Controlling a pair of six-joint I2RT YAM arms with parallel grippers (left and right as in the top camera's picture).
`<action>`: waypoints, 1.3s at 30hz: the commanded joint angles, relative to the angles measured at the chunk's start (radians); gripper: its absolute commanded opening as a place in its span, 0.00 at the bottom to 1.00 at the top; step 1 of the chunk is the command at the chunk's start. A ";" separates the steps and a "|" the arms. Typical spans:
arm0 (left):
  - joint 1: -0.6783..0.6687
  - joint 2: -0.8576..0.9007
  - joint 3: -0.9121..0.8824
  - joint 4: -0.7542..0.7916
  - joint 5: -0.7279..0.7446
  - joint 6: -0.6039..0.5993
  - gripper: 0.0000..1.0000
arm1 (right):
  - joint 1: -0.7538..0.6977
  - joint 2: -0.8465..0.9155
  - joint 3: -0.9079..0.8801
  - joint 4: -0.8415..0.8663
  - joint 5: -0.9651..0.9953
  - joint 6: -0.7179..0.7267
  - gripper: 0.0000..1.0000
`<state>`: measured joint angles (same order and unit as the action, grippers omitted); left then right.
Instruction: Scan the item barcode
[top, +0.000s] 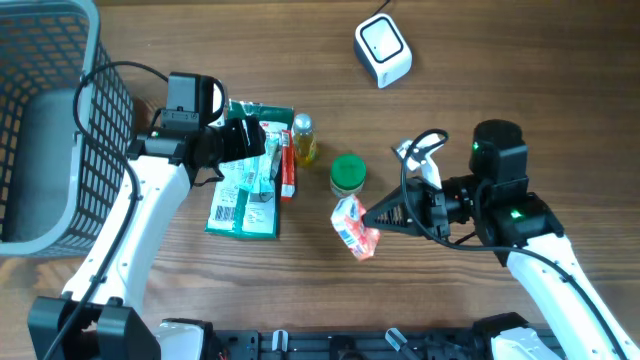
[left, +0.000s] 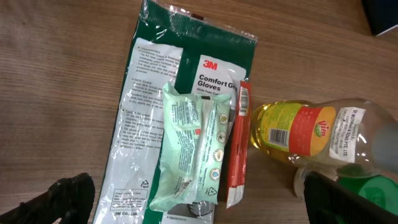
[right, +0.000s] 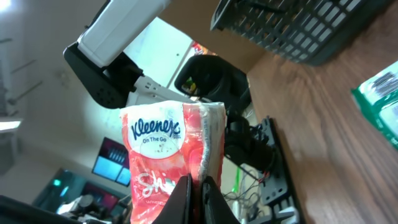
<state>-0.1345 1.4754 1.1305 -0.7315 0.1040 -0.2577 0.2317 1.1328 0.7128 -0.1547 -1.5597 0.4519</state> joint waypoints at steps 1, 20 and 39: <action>0.004 -0.002 0.010 0.002 0.011 -0.013 1.00 | 0.008 -0.009 0.006 0.009 -0.056 0.045 0.04; 0.004 -0.002 0.010 0.002 0.011 -0.013 1.00 | 0.008 -0.009 0.005 -0.041 0.341 -0.007 0.04; 0.004 -0.002 0.010 0.002 0.011 -0.013 1.00 | 0.008 0.001 0.005 -0.233 0.789 -0.057 0.04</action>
<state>-0.1345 1.4754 1.1305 -0.7322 0.1036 -0.2577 0.2352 1.1328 0.7128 -0.3798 -0.8665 0.4183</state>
